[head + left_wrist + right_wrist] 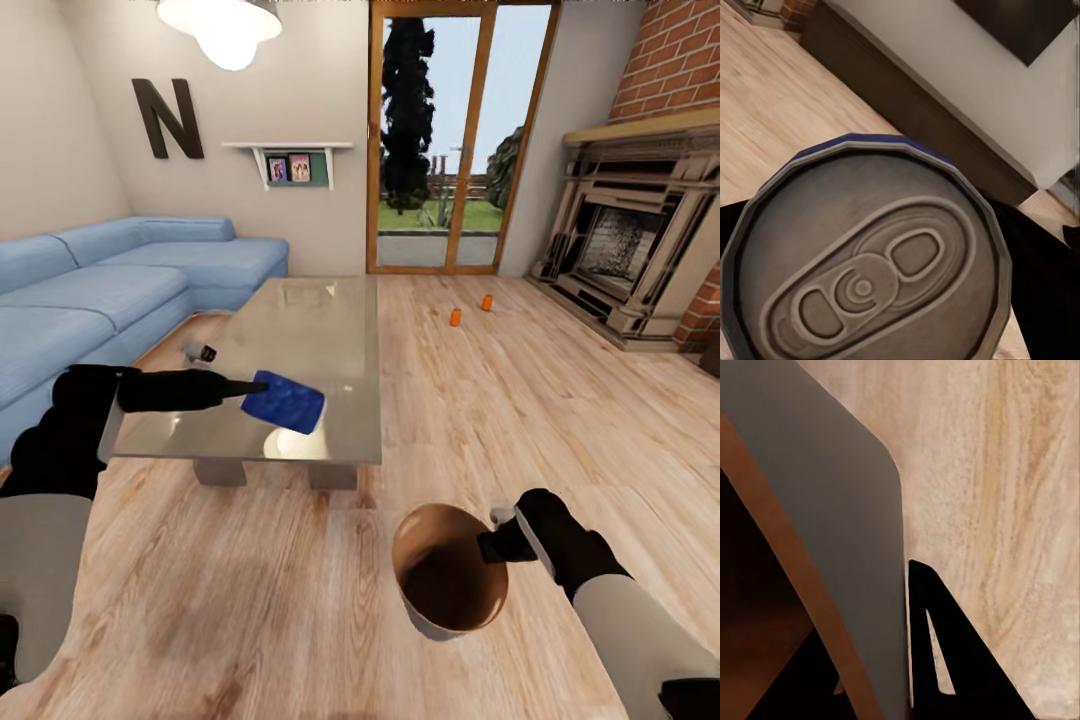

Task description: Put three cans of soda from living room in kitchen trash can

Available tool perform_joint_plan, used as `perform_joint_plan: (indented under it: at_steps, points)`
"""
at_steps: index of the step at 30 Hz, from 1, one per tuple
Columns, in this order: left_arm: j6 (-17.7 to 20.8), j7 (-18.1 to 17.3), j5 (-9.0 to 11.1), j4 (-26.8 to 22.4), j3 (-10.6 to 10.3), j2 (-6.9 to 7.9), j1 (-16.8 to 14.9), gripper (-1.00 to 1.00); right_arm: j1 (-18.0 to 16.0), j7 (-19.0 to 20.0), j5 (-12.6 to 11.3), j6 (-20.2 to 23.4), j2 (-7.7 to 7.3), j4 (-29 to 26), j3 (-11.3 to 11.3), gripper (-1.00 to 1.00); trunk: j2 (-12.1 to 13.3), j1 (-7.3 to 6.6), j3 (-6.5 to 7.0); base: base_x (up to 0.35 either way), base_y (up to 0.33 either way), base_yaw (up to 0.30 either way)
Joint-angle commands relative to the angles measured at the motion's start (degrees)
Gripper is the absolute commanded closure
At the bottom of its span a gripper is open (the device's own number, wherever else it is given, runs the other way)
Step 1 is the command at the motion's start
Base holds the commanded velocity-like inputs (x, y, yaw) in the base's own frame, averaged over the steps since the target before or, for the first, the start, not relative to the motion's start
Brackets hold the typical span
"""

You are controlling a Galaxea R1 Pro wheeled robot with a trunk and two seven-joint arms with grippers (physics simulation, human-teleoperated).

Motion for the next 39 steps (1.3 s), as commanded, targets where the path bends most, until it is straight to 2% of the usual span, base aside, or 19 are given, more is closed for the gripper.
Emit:
perform_joint_plan:
  at_steps: [1, 4, 6, 7, 8, 12, 15, 17, 19, 22, 24, 26, 27, 28, 29, 30, 32, 38, 39]
  points:
    - [0.1, 0.0, 0.0, 0.0, -0.3, -0.24, -0.1, 1.00, -0.5, 0.1, -0.5, 0.0, 0.00, 1.1, -0.1, 1.00, 0.4, -0.23, 0.19, 0.000, 0.000, 0.000]
    - [0.7, 0.0, -0.1, 0.3, -0.9, -1.04, -0.4, 1.00, -2.8, 0.2, -0.5, 0.0, 0.07, 6.6, -0.2, 1.00, 1.6, -0.89, 0.73, 0.000, 0.000, 0.000]
    - [0.8, 0.0, -0.1, 0.3, -1.4, -1.33, -0.4, 1.00, -3.5, 0.2, -0.5, 0.0, 0.09, 7.8, -0.2, 1.00, 2.4, -1.33, 1.09, 0.000, 0.000, 0.000]
    - [0.9, 0.0, -0.1, 0.3, -3.1, -1.71, -0.4, 1.00, -4.1, 0.2, -0.5, 0.0, 0.09, 8.6, -0.2, 1.00, 2.8, -1.55, 1.27, 0.000, 0.000, 0.000]
    - [0.9, 0.0, -0.2, 0.2, -6.0, -1.99, -0.4, 1.00, -4.6, 0.2, -0.5, 0.0, 0.07, 9.2, -0.2, 1.00, 3.2, -1.77, 1.45, 0.000, 0.000, 0.000]
    - [0.9, 0.0, -0.1, 0.1, -11.8, -2.37, -0.4, 1.00, -6.0, 0.2, -0.5, 0.0, 0.02, 11.0, -0.2, 1.00, 4.8, -2.65, 2.17, 0.000, 0.000, 0.000]
    - [0.9, 0.0, 0.0, -0.1, -14.3, -2.65, -0.5, 1.00, -8.2, 0.2, -0.5, 0.0, 0.09, 13.5, -0.2, 1.00, 6.0, -3.30, 2.70, 0.000, 0.000, 0.000]
    - [0.9, 0.0, 0.0, 0.0, -14.8, -2.95, -0.5, 1.00, -8.9, 0.2, -0.6, 0.0, 0.19, 14.4, -0.2, 1.00, 6.0, -3.30, 2.70, 0.000, 0.000, 0.000]
    - [0.8, 0.0, -0.2, 0.0, -15.2, -4.16, -0.5, 1.00, -10.2, 0.1, -0.6, 0.0, 0.42, 16.2, -0.1, 1.00, 6.0, -3.30, 2.70, 0.000, 0.000, 0.000]
    - [0.7, 0.0, -0.4, 0.0, -15.6, -6.43, -0.4, 1.00, -11.4, 0.1, -0.5, 0.0, 1.46, 18.9, 0.1, 1.00, 6.0, -3.30, 2.70, 0.000, 0.000, 0.000]
    - [0.7, 0.0, -0.4, -0.1, -15.7, -7.31, -0.4, 1.00, -11.6, 0.1, -0.5, 0.0, 1.93, 19.4, 0.2, 1.00, 6.0, -3.30, 2.70, 0.000, 0.000, 0.000]
    - [0.6, 1.4, -2.4, 0.0, -16.1, -10.23, -0.4, 1.00, -11.8, 0.1, -0.5, 0.0, 3.14, 20.4, 0.4, 1.00, 6.0, -3.30, 2.70, 0.000, 0.000, 0.000]
    - [0.5, 3.4, -4.7, 0.0, -17.6, -12.13, -0.2, 1.00, -11.9, 0.1, -0.4, 0.0, 4.61, 20.9, 0.4, 1.00, 6.0, -3.30, 2.70, 0.000, 0.000, 0.000]
    - [0.5, 3.9, -5.4, 0.1, -18.3, -12.66, -0.2, 1.00, -11.9, 0.1, -0.4, 0.0, 5.20, 21.0, 0.5, 1.00, 6.0, -3.30, 2.70, 0.000, 0.000, 0.000]
    - [0.4, 4.7, -6.4, 0.1, -19.6, -13.48, -0.1, 1.00, -11.9, 0.0, -0.4, 0.0, 6.47, 21.2, 0.5, 1.00, 6.0, -3.30, 2.70, 0.000, 0.000, 0.000]
    - [0.4, 5.4, -7.0, 0.1, -20.7, -13.98, 0.0, 1.00, -11.9, 0.0, -0.3, 0.0, 7.61, 21.4, 0.6, 1.00, 6.0, -3.30, 2.70, 0.000, 0.000, 0.000]
    - [0.3, 6.6, -7.8, 0.4, -21.8, -14.42, 0.1, 1.00, -11.9, 0.0, -0.3, 0.0, 8.81, 21.5, 0.7, 1.00, 6.0, -3.30, 2.70, 0.000, 0.000, 0.000]
    - [-0.2, 12.5, -9.9, 3.4, -23.1, -14.80, 0.2, 1.00, -11.9, -0.1, -0.3, 0.0, 10.07, 21.6, 1.1, 1.00, 6.0, -3.30, 2.70, 0.000, 0.000, 0.000]
    - [-0.4, 13.5, -10.2, 4.5, -24.4, -14.84, 0.2, 1.00, -12.0, -0.1, -0.3, 0.0, 10.26, 21.6, 1.1, 1.00, 6.0, -3.30, 2.70, 0.000, 0.000, 0.000]
